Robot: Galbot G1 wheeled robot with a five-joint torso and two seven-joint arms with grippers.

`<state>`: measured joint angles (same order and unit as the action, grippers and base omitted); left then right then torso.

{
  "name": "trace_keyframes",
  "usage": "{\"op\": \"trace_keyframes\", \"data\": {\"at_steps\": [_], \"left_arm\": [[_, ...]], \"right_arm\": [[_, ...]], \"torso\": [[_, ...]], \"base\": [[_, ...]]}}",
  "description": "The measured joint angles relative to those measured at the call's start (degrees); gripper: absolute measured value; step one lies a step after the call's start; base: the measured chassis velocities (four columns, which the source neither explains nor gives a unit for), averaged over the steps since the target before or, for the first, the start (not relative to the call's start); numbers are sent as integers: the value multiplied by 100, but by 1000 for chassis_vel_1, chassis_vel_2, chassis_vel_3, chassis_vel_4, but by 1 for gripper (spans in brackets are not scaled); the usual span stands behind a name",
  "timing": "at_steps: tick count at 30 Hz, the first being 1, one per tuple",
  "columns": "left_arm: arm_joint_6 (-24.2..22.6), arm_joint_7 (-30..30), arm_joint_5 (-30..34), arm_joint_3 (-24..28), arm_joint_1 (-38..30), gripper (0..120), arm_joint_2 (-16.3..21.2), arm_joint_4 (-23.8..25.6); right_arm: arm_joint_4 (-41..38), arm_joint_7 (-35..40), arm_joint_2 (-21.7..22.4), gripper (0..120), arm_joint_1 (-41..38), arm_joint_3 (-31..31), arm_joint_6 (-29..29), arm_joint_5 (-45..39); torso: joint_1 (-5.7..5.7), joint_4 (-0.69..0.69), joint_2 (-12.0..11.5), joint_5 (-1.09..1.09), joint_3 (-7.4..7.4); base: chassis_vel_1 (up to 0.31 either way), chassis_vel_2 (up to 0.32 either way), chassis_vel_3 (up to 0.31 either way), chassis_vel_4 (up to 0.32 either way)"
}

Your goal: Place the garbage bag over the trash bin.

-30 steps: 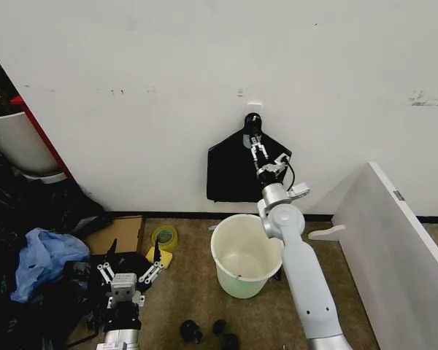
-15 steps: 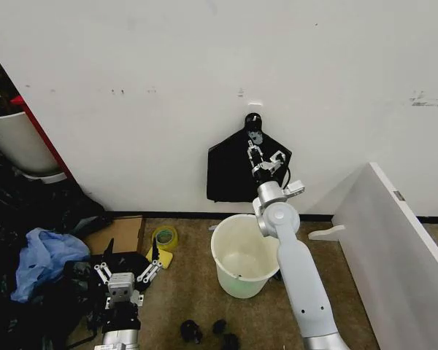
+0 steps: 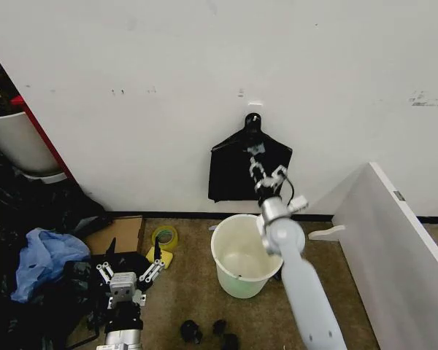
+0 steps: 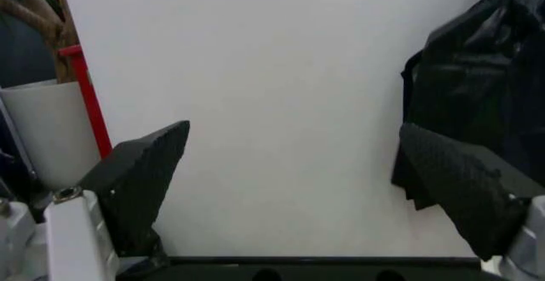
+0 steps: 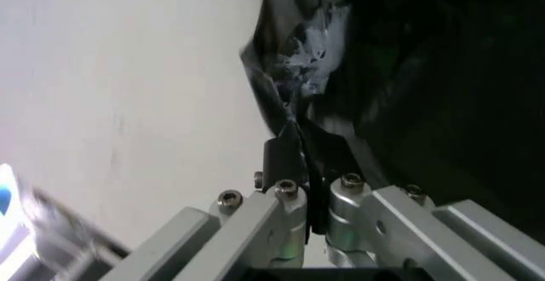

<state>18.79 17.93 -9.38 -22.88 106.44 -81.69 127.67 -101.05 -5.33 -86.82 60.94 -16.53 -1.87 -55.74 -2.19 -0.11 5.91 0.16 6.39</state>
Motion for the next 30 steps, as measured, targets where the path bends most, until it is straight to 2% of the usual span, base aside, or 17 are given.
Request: {"op": "trace_keyframes", "data": {"at_steps": [2, 5, 6, 8, 11, 17, 22, 30], "left_arm": [[3, -2, -23, 21, -49, 98, 0, -31], [3, -3, -32, 26, -76, 98, -1, -50], [5, -3, -43, 35, -116, 98, 1, -79], [10, -3, -50, 43, -157, 98, 12, -102], [12, 0, -54, 57, -190, 98, 27, -134], [14, 3, -71, 106, -288, 98, 90, -217], [17, 4, -72, 113, -337, 98, 132, -247], [21, 4, -72, 149, -378, 98, 196, -276]], "right_arm": [[-273, -81, 109, 0, 380, 96, 2, 694], [-371, -168, 167, 0, 596, 127, 64, 1152], [-535, -230, 256, 0, 931, 182, 140, 1687], [-771, -257, 406, 0, 1336, 280, 250, 2147], [-966, -271, 544, 0, 1678, 374, 317, 2507], [-1305, -244, 785, 0, 2483, 627, 701, 3831], [-1305, -250, 914, 0, 2936, 743, 1079, 4658], [-1326, -195, 915, 0, 3292, 811, 1318, 5206]], "torso": [[0, 0, 0, 0, 0], [0, 0, 0, 0, 0], [0, -1, 0, 0, 0], [0, -1, 0, 0, 0], [0, -1, 0, 0, 0], [0, 0, 0, 0, 0], [0, -1, 1, 0, 0], [0, 2, 1, -6, 0]], "base": [[0, 0, 0, 0], [0, 0, 0, 0], [0, 0, 0, 0], [0, 0, 0, 0], [0, 0, 0, 0], [0, 0, 0, 0], [0, 0, 0, 0], [0, 0, 0, 0]]}}
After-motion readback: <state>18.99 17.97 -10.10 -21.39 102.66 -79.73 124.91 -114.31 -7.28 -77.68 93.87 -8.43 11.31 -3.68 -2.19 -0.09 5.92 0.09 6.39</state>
